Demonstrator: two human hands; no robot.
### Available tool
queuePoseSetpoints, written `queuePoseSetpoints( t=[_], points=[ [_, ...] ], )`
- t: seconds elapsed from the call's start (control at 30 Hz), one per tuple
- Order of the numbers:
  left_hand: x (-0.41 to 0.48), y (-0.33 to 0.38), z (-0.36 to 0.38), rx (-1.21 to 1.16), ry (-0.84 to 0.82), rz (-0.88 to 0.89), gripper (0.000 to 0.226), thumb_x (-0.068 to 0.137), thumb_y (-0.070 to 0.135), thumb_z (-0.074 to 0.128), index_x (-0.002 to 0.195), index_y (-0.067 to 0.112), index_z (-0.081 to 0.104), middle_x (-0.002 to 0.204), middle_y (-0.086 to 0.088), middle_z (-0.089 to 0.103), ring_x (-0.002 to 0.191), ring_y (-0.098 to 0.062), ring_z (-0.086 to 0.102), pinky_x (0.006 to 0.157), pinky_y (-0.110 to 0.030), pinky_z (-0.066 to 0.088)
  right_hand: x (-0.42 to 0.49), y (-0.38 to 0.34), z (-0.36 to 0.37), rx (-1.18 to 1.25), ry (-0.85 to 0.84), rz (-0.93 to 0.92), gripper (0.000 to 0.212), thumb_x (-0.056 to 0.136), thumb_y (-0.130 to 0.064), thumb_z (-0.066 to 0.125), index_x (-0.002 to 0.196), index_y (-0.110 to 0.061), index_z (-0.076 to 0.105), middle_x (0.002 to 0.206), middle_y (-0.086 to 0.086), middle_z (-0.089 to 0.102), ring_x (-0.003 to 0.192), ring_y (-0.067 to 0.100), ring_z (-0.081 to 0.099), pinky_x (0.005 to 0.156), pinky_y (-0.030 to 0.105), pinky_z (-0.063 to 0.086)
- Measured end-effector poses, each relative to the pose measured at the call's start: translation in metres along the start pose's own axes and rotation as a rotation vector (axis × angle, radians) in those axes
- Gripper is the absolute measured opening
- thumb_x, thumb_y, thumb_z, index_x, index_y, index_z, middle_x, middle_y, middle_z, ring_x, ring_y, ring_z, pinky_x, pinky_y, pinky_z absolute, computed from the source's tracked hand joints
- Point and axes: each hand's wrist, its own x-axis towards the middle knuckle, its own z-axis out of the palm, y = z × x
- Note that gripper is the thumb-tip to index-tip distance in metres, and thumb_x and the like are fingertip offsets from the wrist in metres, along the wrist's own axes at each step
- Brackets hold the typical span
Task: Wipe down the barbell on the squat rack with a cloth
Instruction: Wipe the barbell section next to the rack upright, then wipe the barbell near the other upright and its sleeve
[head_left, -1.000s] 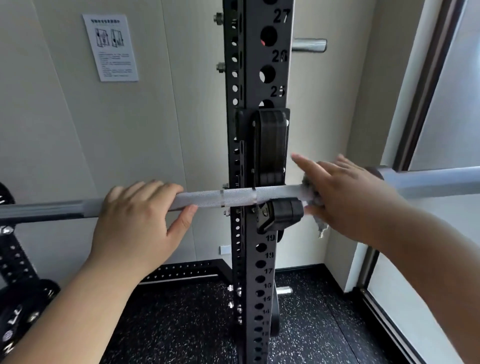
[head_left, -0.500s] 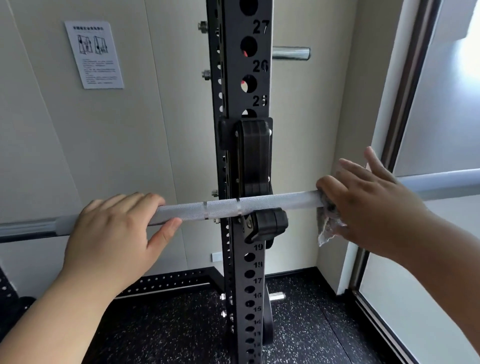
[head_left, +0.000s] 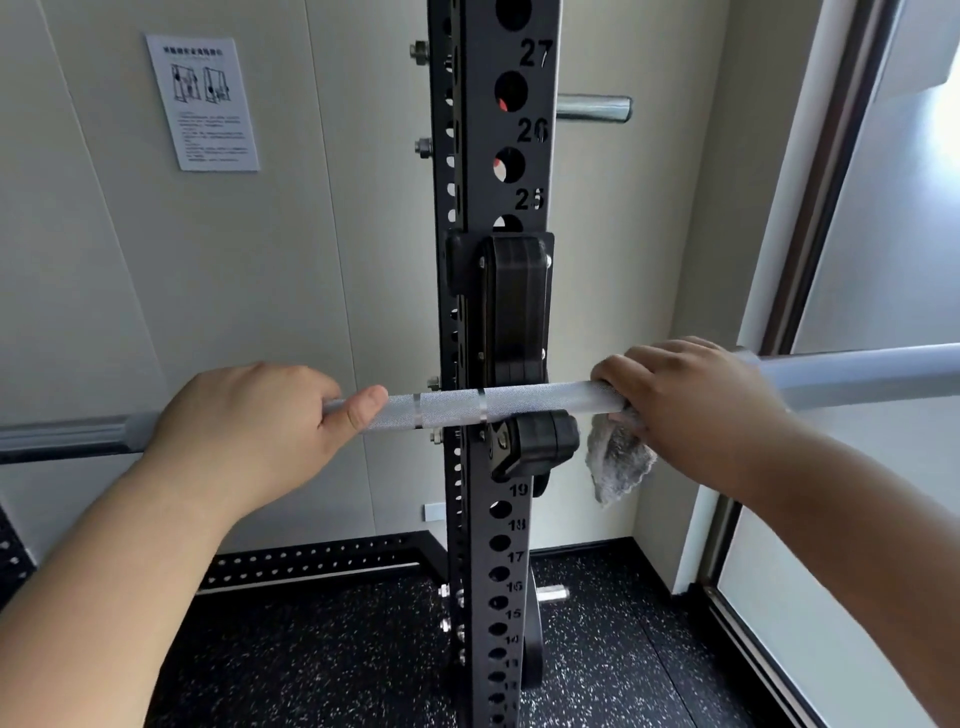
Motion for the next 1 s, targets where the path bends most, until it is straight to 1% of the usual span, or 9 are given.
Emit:
queuePoseSetpoints(
  t=[0.13, 0.2, 0.33, 0.43, 0.5, 0.53, 0.6, 0.83, 1.0],
  points=[
    [-0.008, -0.004, 0.007, -0.012, 0.163, 0.039, 0.082, 0.088, 0.082, -0.001, 0.062, 0.023, 0.05, 0.049, 0.005, 0.051, 0.053, -0.021, 0.054, 0.05, -0.027, 0.036, -0.028, 0.027, -0.012, -0.093, 0.051, 0.01, 0.039, 0.08, -0.043, 0.075, 0.112, -0.023, 0.066, 0.092, -0.004, 0.068, 0.093, 0.026, 0.071, 0.118, 0.055, 0.035],
    [-0.013, -0.005, 0.012, -0.013, 0.221, 0.077, 0.072, 0.092, 0.077, 0.008, 0.058, 0.024, 0.042, 0.045, 0.007, 0.044, 0.045, -0.024, 0.049, 0.047, -0.024, 0.029, -0.03, 0.03, -0.019, -0.094, 0.009, 0.059, 0.048, 0.072, -0.051, 0.077, 0.109, -0.021, 0.068, 0.091, -0.003, 0.067, 0.099, 0.028, 0.07, 0.121, 0.055, 0.028],
    [-0.015, -0.002, 0.015, -0.011, 0.265, 0.081, 0.063, 0.097, 0.068, 0.021, 0.056, 0.023, 0.037, 0.044, 0.007, 0.04, 0.04, -0.026, 0.044, 0.048, -0.021, 0.028, -0.005, 0.006, -0.016, 0.003, -0.139, 0.065, 0.041, 0.079, -0.044, 0.084, 0.1, -0.021, 0.056, 0.082, -0.002, 0.061, 0.076, 0.029, 0.064, 0.079, 0.04, 0.053],
    [-0.014, 0.001, 0.016, -0.013, 0.277, 0.06, 0.062, 0.097, 0.066, 0.024, 0.056, 0.022, 0.035, 0.043, 0.006, 0.04, 0.039, -0.027, 0.045, 0.048, -0.022, 0.031, 0.006, -0.005, -0.029, 0.153, -0.21, 0.14, 0.038, 0.092, -0.058, 0.065, 0.118, -0.034, 0.051, 0.105, -0.013, 0.065, 0.097, 0.02, 0.064, 0.061, 0.024, 0.041],
    [-0.015, 0.0, 0.017, -0.013, 0.268, 0.061, 0.062, 0.097, 0.066, 0.024, 0.057, 0.02, 0.037, 0.044, 0.005, 0.041, 0.04, -0.028, 0.046, 0.047, -0.022, 0.031, 0.003, -0.005, -0.033, 0.286, -0.231, 0.182, 0.039, 0.093, -0.061, 0.061, 0.124, -0.041, 0.053, 0.112, -0.018, 0.065, 0.103, 0.014, 0.065, 0.061, 0.01, 0.033],
    [-0.015, -0.001, 0.017, -0.012, 0.264, 0.066, 0.062, 0.098, 0.065, 0.024, 0.058, 0.02, 0.039, 0.045, 0.005, 0.042, 0.04, -0.028, 0.047, 0.047, -0.023, 0.03, 0.001, -0.004, -0.035, 0.396, -0.209, 0.213, 0.038, 0.091, -0.064, 0.058, 0.124, -0.045, 0.054, 0.111, -0.02, 0.067, 0.102, 0.013, 0.066, 0.07, 0.012, 0.041],
    [-0.017, -0.001, 0.017, -0.024, 0.263, 0.08, 0.061, 0.099, 0.063, 0.025, 0.059, 0.02, 0.041, 0.046, 0.004, 0.044, 0.04, -0.029, 0.047, 0.047, -0.023, 0.026, -0.001, -0.006, -0.039, 0.603, -0.126, 0.325, 0.042, 0.087, -0.069, 0.048, 0.12, -0.045, 0.057, 0.101, -0.018, 0.072, 0.092, 0.017, 0.07, 0.081, 0.035, 0.056],
    [-0.027, -0.009, 0.018, -0.124, 0.27, 0.178, 0.041, 0.1, 0.049, 0.037, 0.085, 0.021, 0.063, 0.072, 0.003, 0.064, 0.069, -0.033, 0.063, 0.057, -0.037, 0.04, 0.049, -0.059, -0.053, 0.331, 0.078, 0.578, 0.088, 0.083, -0.082, 0.008, 0.099, -0.01, 0.055, 0.069, 0.01, 0.056, 0.07, 0.038, 0.059, 0.06, 0.04, 0.044],
    [-0.048, -0.049, 0.02, -0.091, 0.361, -0.077, 0.041, 0.098, 0.056, 0.044, 0.091, 0.023, 0.066, 0.085, 0.0, 0.067, 0.083, -0.034, 0.064, 0.078, -0.045, 0.039, 0.047, -0.082, -0.093, 0.43, -0.309, 0.486, 0.078, 0.085, -0.082, 0.016, 0.114, -0.016, 0.043, 0.093, 0.002, 0.058, 0.083, 0.024, 0.061, 0.06, 0.035, 0.039]
  ],
)
